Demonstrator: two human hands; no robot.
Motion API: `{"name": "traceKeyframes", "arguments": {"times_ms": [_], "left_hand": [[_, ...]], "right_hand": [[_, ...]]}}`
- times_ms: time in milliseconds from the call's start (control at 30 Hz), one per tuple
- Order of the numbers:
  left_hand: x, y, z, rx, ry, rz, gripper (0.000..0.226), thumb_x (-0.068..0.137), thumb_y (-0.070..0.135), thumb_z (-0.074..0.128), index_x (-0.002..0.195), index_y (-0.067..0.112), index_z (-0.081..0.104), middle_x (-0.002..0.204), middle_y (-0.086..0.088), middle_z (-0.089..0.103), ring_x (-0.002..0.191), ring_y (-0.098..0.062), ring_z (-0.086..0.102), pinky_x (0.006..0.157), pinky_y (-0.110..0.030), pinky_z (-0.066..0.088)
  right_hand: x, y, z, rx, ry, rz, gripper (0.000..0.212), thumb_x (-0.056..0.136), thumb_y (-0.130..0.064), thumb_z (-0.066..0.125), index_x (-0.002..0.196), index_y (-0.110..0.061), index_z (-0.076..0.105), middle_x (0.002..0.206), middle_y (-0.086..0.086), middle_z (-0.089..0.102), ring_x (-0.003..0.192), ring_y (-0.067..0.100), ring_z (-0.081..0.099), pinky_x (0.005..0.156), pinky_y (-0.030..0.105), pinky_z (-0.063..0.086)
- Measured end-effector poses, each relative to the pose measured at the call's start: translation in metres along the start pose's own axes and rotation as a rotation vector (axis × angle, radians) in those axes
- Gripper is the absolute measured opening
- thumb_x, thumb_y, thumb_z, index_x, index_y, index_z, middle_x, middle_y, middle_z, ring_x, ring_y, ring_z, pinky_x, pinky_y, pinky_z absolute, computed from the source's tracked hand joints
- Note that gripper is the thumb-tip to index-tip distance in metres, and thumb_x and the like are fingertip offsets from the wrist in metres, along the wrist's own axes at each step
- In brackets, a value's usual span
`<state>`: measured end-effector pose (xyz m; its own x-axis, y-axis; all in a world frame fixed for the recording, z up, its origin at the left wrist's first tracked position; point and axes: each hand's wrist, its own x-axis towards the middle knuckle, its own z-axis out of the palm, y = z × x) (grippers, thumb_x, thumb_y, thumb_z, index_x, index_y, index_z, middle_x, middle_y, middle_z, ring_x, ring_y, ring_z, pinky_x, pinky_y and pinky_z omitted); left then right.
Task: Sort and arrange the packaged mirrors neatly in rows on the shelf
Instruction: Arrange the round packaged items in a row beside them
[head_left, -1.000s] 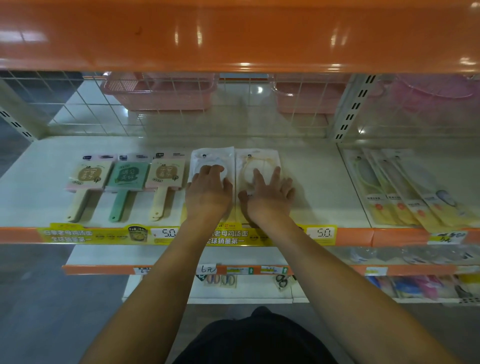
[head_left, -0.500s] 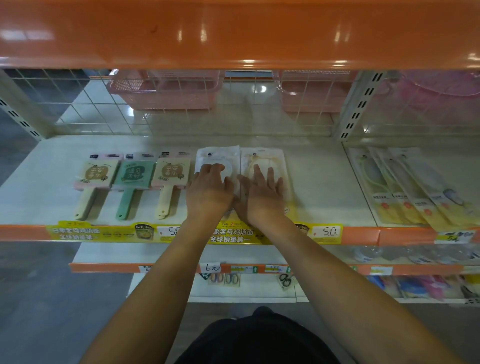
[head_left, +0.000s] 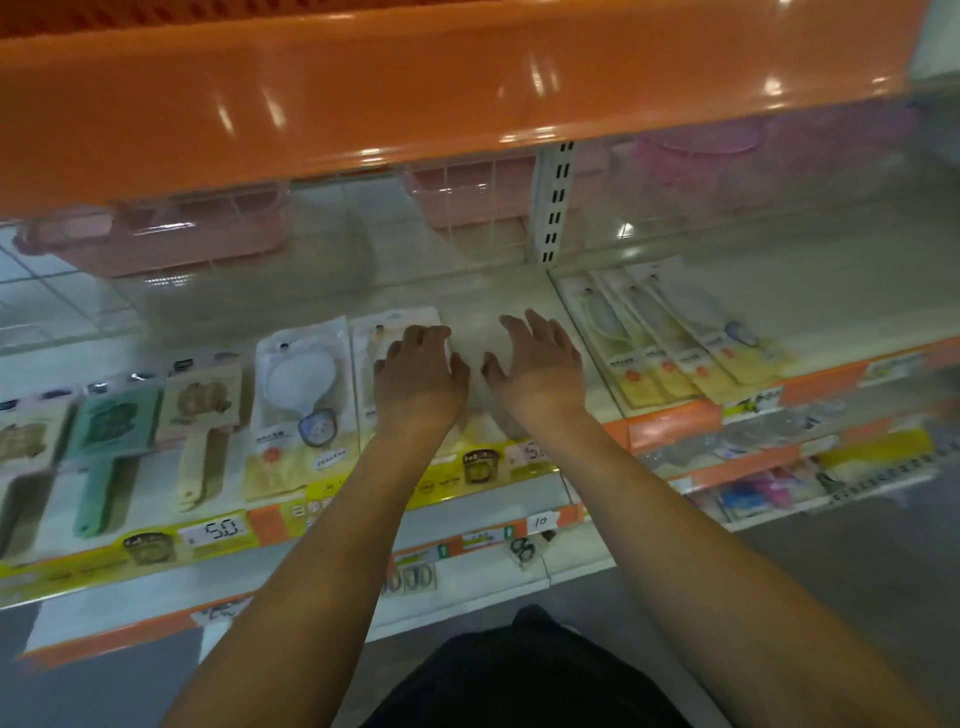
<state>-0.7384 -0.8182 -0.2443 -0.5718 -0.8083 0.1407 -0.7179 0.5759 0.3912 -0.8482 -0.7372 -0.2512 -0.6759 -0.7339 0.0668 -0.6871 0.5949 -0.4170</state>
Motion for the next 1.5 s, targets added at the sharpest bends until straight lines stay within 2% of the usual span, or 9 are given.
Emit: {"name": "traceKeyframes", "arguments": {"times_ms": [467,633,800,900,967,1100,1233,1400,1500], "left_hand": [[0.016,0.123,0.054,-0.05,-0.058,0.124,0.037,0.095,0.033,0.045,0.13,0.021,0.051,0.132,-0.003,0.049,0.117,-0.026,0.05,0.097,-0.04,0.04],[0.019,0.145,0.065,-0.044,-0.059,0.108,0.038,0.095,0.032,0.046,0.13,0.021,0.051,0.133,-0.002,0.049,0.118,-0.026,0.049,0.097,-0.039,0.04],[0.02,0.159,0.072,-0.03,-0.06,0.086,0.039,0.095,0.031,0.045,0.132,0.02,0.05,0.133,-0.002,0.048,0.118,-0.025,0.049,0.097,-0.039,0.04],[0.02,0.166,0.078,-0.016,-0.062,0.084,0.039,0.095,0.032,0.045,0.131,0.02,0.049,0.132,-0.002,0.049,0.117,-0.024,0.049,0.096,-0.039,0.04],[0.02,0.171,0.081,-0.017,-0.066,0.08,0.038,0.094,0.032,0.046,0.131,0.02,0.05,0.131,-0.002,0.049,0.116,-0.024,0.05,0.096,-0.039,0.041],[0.021,0.179,0.086,-0.018,-0.075,0.074,0.038,0.094,0.032,0.046,0.13,0.021,0.05,0.131,-0.002,0.049,0.117,-0.024,0.049,0.097,-0.039,0.04],[0.02,0.184,0.089,-0.025,-0.073,0.077,0.037,0.094,0.032,0.046,0.129,0.021,0.051,0.13,-0.002,0.05,0.117,-0.023,0.05,0.097,-0.039,0.04],[0.019,0.185,0.088,-0.036,-0.065,0.082,0.037,0.093,0.031,0.047,0.128,0.021,0.051,0.13,-0.001,0.05,0.116,-0.022,0.05,0.097,-0.039,0.041],[0.02,0.184,0.087,-0.036,-0.063,0.075,0.037,0.093,0.031,0.047,0.128,0.02,0.052,0.13,-0.001,0.05,0.117,-0.022,0.049,0.097,-0.039,0.041]], "right_hand": [[0.016,0.127,-0.059,-0.016,0.223,0.075,0.055,0.082,-0.039,0.054,0.131,-0.012,0.054,0.131,0.015,0.054,0.124,0.039,0.046,0.097,0.048,0.042],[0.031,0.16,-0.071,-0.022,0.188,0.093,0.054,0.086,-0.037,0.057,0.135,-0.014,0.05,0.137,0.013,0.048,0.13,0.037,0.039,0.101,0.049,0.04],[0.048,0.188,-0.081,-0.054,0.116,0.18,0.062,0.09,-0.05,0.05,0.142,-0.018,0.039,0.15,0.016,0.032,0.141,0.037,0.023,0.113,0.05,0.024],[0.052,0.204,-0.083,-0.099,-0.031,0.241,0.075,0.091,-0.064,0.036,0.15,-0.019,0.025,0.159,0.02,0.011,0.146,0.042,0.005,0.118,0.052,0.009],[0.052,0.212,-0.081,-0.143,-0.107,0.246,0.075,0.092,-0.063,0.032,0.152,-0.02,0.019,0.161,0.018,0.006,0.146,0.043,0.002,0.118,0.053,0.009],[0.046,0.214,-0.075,-0.124,-0.115,0.234,0.066,0.094,-0.057,0.034,0.149,-0.021,0.025,0.159,0.012,0.017,0.141,0.043,0.018,0.112,0.051,0.022],[0.043,0.209,-0.079,-0.179,-0.037,0.201,0.055,0.089,-0.059,0.043,0.13,-0.022,0.046,0.145,0.015,0.033,0.124,0.042,0.036,0.098,0.047,0.033],[0.054,0.214,-0.083,-0.095,-0.096,0.225,0.048,0.083,-0.06,0.051,0.119,-0.029,0.048,0.153,0.024,0.021,0.14,0.042,0.02,0.112,0.049,0.021],[0.063,0.219,-0.084,0.003,-0.14,0.233,0.043,0.076,-0.058,0.059,0.107,-0.032,0.044,0.138,0.017,0.038,0.132,0.039,0.033,0.108,0.045,0.029]]}}
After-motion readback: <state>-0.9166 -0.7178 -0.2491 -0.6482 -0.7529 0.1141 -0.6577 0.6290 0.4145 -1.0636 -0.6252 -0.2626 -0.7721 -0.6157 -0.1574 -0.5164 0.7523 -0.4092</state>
